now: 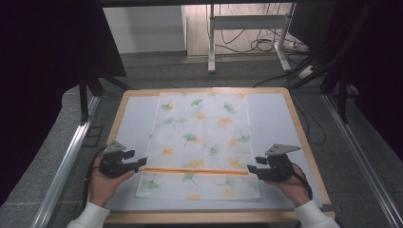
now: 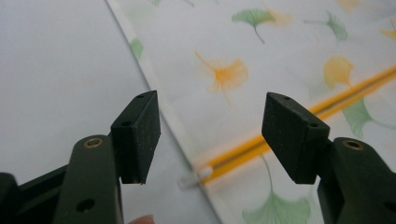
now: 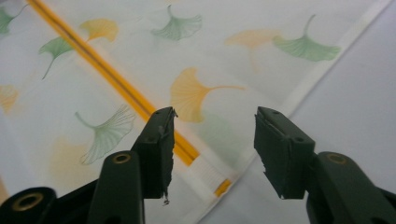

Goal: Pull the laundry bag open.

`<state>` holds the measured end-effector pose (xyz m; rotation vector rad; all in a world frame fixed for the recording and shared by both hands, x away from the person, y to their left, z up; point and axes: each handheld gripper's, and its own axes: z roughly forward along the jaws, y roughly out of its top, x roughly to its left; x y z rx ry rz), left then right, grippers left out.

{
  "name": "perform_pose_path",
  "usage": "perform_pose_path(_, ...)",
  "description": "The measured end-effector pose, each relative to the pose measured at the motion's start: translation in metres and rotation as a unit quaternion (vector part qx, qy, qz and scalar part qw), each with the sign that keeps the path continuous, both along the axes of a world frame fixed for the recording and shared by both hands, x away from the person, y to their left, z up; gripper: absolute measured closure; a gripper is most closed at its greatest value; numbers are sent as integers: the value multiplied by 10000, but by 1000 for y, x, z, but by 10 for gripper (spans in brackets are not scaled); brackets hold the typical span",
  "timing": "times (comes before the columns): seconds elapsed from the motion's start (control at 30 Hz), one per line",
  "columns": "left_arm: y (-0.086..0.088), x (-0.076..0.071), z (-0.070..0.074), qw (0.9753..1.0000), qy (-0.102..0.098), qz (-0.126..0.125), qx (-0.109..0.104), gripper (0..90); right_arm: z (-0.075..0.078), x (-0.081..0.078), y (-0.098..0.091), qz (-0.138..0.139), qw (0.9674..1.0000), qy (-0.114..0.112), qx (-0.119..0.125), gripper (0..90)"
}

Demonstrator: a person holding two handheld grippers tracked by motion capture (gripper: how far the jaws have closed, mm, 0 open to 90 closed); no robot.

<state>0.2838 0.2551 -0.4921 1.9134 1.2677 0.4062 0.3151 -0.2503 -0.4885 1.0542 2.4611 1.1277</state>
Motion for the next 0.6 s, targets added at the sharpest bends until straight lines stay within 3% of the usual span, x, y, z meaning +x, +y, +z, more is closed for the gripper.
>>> perform_pose_path(0.13, -8, 11, 2, 9999, -89, 14, 68, 368, 0, 6, -8, -201, 9997, -155, 22, 443)
perform_pose_path(0.23, -16, 19, 0, 9996, -109, -81, 262, 365, -1, 10, -15, -333, 9992, -208, 7, 437)
perform_pose_path(0.6, -10, 14, -6, 9995, -94, -79, 304, 346, -3, 11, -21, -448, 9985, -313, -22, 401)
